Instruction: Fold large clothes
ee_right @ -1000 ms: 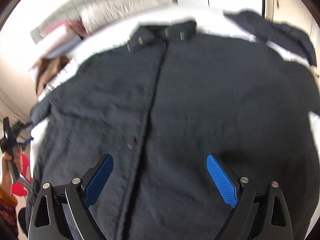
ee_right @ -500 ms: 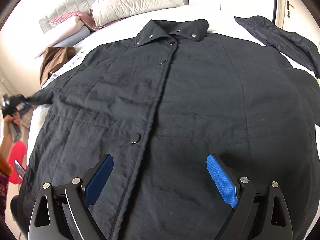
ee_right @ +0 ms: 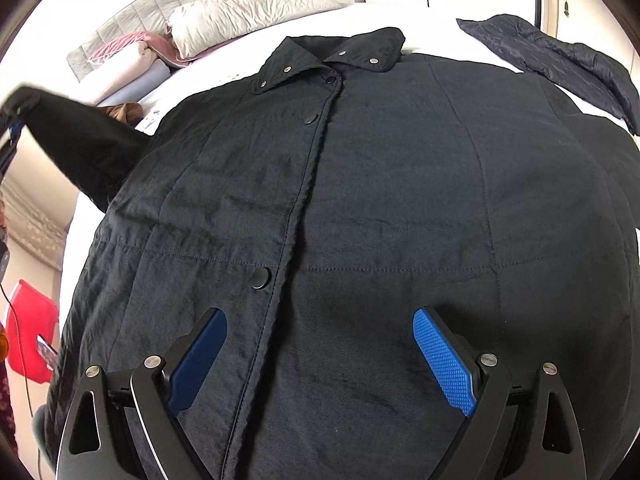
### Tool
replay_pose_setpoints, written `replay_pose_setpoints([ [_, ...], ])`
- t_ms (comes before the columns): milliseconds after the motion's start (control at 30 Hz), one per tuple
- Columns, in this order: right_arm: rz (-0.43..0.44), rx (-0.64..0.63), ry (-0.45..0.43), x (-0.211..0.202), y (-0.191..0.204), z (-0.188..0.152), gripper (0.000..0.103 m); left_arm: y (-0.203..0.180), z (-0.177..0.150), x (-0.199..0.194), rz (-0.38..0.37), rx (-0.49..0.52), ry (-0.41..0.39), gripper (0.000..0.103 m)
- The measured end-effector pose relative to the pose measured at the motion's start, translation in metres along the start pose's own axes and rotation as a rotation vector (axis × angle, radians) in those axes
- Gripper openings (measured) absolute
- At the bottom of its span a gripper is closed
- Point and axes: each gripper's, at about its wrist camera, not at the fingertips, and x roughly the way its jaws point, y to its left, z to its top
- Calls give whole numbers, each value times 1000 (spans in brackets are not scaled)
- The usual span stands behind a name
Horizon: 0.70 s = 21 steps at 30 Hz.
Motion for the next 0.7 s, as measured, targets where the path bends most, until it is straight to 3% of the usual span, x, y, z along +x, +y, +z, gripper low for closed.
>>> replay_pose_setpoints([
  [133,8,14,6,3,-5,0,96,-50,-42,42,-92,100,188,10],
  [167,8,16,7,4,-6,-1,96,-59,-53,51,-103,126,234,14],
  [200,10,17,9,4,-7,-1,96,-66,-66,62,-119,154,293,19],
  [267,12,14,10,4,-7,-1,96,-74,-94,84,-184,183,460,54],
  [333,16,10,11,4,-8,-1,96,-70,-113,91,-229,172,554,58],
  [467,50,40,15,0,-14,-1,96,-35,-111,77,-196,103,517,59],
  [633,230,166,8,-13,-25,3,96,24,-94,53,-15,56,374,59],
  [700,300,249,14,-12,-29,14,96,41,-92,55,61,52,366,58],
])
